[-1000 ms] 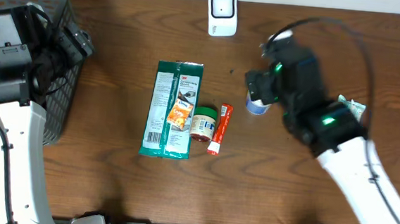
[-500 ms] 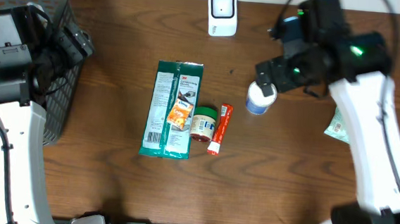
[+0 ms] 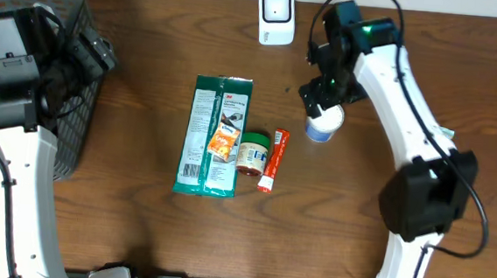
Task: Scan the item barcode
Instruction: 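Carry the swab tub up toward the scanner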
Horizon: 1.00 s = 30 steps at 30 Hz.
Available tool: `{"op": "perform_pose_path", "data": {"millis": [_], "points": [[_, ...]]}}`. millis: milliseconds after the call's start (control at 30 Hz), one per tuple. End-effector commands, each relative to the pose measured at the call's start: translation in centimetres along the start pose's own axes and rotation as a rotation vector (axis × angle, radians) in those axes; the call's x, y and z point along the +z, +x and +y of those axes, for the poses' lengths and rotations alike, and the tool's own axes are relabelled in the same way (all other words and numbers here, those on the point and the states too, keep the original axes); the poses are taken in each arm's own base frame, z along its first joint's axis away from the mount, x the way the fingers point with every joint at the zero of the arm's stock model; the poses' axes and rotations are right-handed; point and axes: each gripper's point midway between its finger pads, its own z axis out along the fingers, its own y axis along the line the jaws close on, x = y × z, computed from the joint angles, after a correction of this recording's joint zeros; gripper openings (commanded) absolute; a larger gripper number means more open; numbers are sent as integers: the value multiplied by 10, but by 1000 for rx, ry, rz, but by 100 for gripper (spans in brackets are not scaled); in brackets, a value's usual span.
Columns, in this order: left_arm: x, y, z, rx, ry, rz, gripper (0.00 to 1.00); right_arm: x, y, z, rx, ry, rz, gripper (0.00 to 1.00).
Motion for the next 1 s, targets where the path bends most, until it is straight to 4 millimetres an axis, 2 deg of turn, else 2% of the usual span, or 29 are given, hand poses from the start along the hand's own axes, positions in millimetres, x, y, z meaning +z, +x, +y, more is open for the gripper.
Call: {"op": "perform_pose_path", "data": {"millis": [0, 233, 400, 633, 767, 967], "points": [[-6, -7, -1, 1, -4, -26, 86, 25, 2, -11, -37, 28, 66, 99], [-6, -7, -1, 1, -4, -26, 86, 69, 6, -9, -52, 11, 161, 99], [-6, -7, -1, 1, -4, -26, 86, 88, 9, -8, -52, 3, 202, 99], [-6, -7, -1, 1, -4, -26, 86, 91, 0, -7, -50, 6, 169, 88], [-6, -7, -1, 1, -4, -26, 86, 91, 0, -4, -35, -1, 168, 84], [-6, -7, -1, 1, -4, -26, 86, 84, -7, 17, 8, -63, 136, 82]]}}
